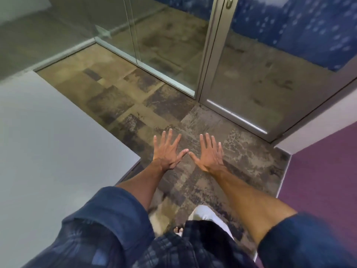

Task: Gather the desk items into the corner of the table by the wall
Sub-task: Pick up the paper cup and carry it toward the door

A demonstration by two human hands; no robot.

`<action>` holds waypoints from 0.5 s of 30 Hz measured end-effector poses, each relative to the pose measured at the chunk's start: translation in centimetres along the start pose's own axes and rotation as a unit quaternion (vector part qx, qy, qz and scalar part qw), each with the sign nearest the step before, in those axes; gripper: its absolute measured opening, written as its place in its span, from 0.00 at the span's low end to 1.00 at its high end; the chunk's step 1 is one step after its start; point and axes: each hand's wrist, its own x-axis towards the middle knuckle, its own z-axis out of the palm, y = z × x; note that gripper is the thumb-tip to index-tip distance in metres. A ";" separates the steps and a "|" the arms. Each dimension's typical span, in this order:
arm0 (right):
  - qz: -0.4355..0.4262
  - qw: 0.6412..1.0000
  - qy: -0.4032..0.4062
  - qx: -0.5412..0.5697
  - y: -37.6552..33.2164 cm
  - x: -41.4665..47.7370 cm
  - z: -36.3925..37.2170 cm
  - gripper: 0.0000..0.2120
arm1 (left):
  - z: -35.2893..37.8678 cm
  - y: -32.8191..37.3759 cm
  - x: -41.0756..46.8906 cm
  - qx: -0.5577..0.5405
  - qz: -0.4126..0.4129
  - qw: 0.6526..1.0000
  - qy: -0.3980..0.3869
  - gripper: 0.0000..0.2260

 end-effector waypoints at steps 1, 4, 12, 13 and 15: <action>0.000 1.000 -0.001 -0.011 -0.1 0.4 -0.4 0.43 | -0.2 -0.2 0.3 0.010 0.004 1.000 0.002 0.33; -0.043 0.999 -0.007 -0.025 -0.9 7.6 -2.1 0.43 | -1.8 -2.4 5.8 0.002 -0.031 0.999 0.018 0.34; -0.164 0.984 -0.042 -0.054 -3.5 28.3 -5.0 0.43 | -5.5 -8.0 21.0 -0.066 -0.166 0.983 0.037 0.34; -0.169 0.983 -0.034 -0.065 -3.8 28.7 -5.3 0.43 | -5.9 -8.0 21.5 -0.061 -0.162 0.984 0.040 0.34; -0.207 0.975 -0.050 -0.067 -5.7 34.3 -6.4 0.43 | -7.3 -9.7 25.1 -0.081 -0.204 0.975 0.041 0.33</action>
